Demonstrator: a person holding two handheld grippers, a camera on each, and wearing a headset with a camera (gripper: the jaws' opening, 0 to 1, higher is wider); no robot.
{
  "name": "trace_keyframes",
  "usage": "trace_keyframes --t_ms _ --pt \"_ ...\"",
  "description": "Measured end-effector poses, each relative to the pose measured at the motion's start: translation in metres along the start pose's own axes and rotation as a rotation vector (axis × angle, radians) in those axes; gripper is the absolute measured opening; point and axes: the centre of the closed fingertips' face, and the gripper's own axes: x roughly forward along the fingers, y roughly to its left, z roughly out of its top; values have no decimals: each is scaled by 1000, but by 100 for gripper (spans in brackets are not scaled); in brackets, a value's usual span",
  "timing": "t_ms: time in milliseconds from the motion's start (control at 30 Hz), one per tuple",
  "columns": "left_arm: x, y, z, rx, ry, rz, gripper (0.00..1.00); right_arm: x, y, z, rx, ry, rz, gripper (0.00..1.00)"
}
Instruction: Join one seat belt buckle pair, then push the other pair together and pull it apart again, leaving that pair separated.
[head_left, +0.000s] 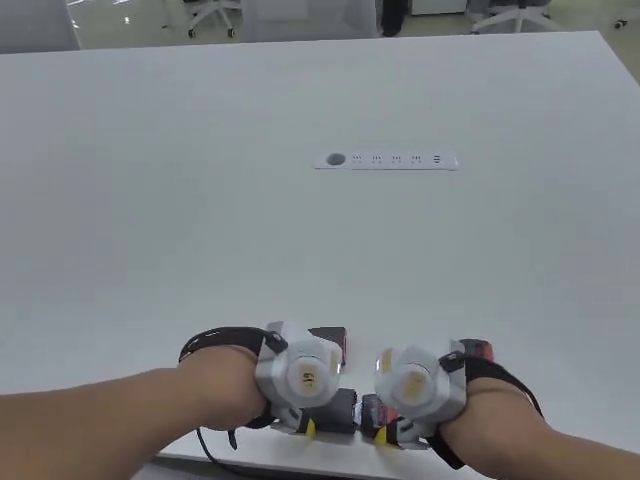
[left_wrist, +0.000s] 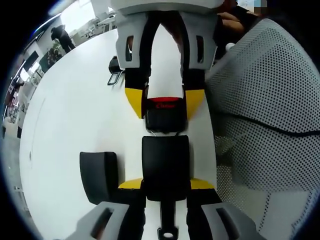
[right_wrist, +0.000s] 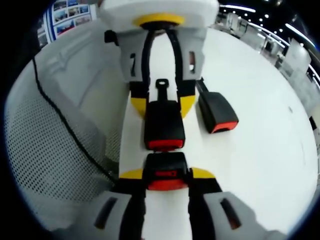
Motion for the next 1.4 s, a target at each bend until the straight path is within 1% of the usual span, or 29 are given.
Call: trace_keyframes --t_ms 33,133,300,367,400,467,500,533,567,633,733,933,1067,1233,1300,1400 --pt "0 0 0 4 -4 -1 31 0 3 -2 17 8 8 30" --pt "-1 0 0 5 -7 0 31 0 3 -2 20 13 4 30" --pt "-1 0 0 8 2 1 31 1 1 -1 20 13 2 30" --pt "-2 0 0 24 -7 -2 31 0 1 0 13 16 2 30" --pt "-3 1 -2 19 -22 -6 31 0 1 -1 11 18 4 30" --pt "-3 2 -4 14 -36 -8 31 -1 2 -1 4 15 7 30" --pt "-3 3 -4 15 -40 -6 31 -1 2 -2 7 11 9 30" --pt "-3 2 -3 -2 -43 -5 30 -1 2 -2 12 7 11 30" --pt "-3 2 -3 -4 -43 -6 30 -1 2 -2 0 8 9 30" --pt "-2 3 -4 -8 -46 -6 30 -1 1 -2 11 3 14 29" --pt "-2 3 -5 -8 -50 -8 30 0 1 -3 -1 3 12 30" --pt "-2 3 -4 -9 -43 -4 30 -1 2 -2 8 -8 2 30" --pt "0 2 -4 -6 -23 -2 30 -2 2 -2 4 -6 7 30" --pt "1 1 -5 -2 -16 -1 31 0 4 -1 4 0 1 31" --pt "2 0 -5 8 -4 -5 31 0 5 0 -10 8 -4 32" --pt "3 -1 -3 7 16 -3 32 -1 5 0 -11 1 -8 32"
